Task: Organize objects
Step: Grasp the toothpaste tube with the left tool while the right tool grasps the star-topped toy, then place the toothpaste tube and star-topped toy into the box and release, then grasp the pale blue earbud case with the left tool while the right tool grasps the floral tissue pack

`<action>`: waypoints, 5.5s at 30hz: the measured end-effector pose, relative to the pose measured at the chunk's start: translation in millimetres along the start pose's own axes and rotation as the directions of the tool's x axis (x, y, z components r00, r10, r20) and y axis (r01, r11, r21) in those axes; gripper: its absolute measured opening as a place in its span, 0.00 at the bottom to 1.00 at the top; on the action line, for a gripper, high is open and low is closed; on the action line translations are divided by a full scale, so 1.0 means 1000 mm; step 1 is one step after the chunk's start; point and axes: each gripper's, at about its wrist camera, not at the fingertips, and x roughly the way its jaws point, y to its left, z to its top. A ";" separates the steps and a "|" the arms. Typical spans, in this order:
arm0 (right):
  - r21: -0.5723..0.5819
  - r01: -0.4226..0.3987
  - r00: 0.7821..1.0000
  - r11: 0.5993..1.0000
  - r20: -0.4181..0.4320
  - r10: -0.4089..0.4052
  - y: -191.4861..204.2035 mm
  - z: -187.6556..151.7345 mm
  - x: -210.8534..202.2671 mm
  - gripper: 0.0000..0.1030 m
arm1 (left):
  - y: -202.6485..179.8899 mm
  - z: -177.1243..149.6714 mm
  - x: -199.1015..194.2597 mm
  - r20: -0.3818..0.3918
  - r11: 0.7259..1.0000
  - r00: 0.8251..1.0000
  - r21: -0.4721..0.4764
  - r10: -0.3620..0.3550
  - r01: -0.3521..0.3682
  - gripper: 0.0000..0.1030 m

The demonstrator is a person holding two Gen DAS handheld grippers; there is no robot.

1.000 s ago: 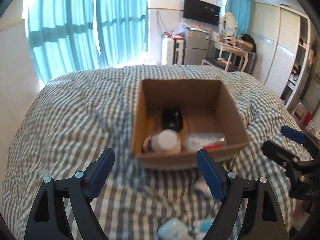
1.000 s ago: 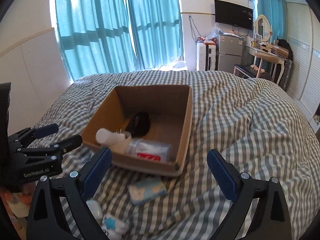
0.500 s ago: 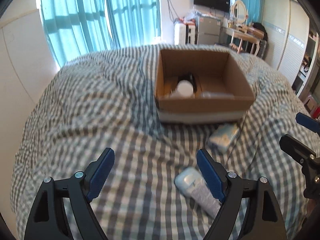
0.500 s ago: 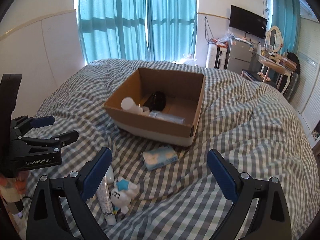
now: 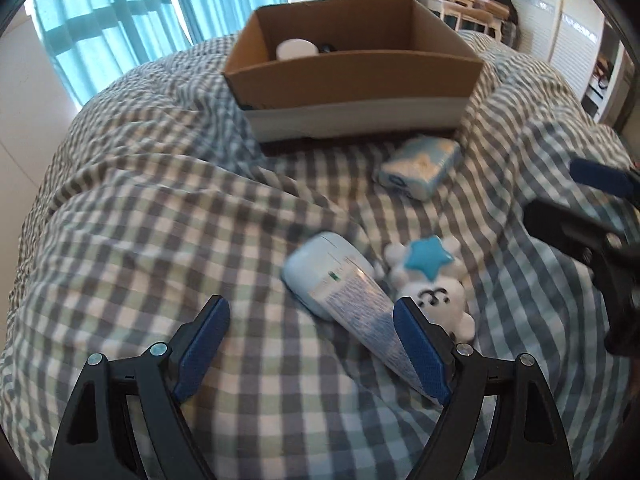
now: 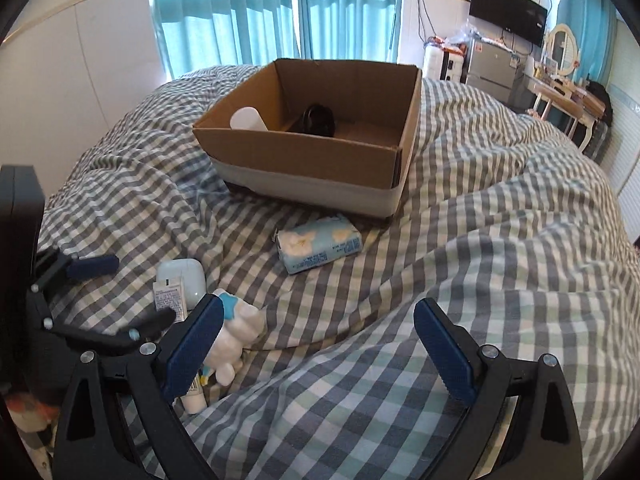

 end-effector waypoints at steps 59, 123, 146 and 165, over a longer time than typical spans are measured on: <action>-0.103 -0.057 0.998 0.993 -0.046 0.053 0.063 0.003 -0.008 0.58 | 0.046 0.004 -0.078 0.181 0.977 0.975 -0.145 -0.131 0.158 0.15; -0.037 0.004 0.987 0.999 0.159 0.002 -0.064 0.228 0.070 0.69 | 0.035 0.260 0.037 0.171 0.987 0.974 0.082 -0.148 0.135 0.60; -0.154 0.076 0.920 0.985 0.392 -0.010 -0.013 0.181 -0.120 0.97 | 0.069 0.188 -0.145 0.396 0.999 0.917 -0.003 -0.037 0.041 0.96; -0.163 0.006 0.995 0.987 0.099 0.011 -0.010 0.085 0.026 0.97 | 0.059 0.061 -0.012 0.168 0.966 0.984 -0.259 0.054 -0.009 0.97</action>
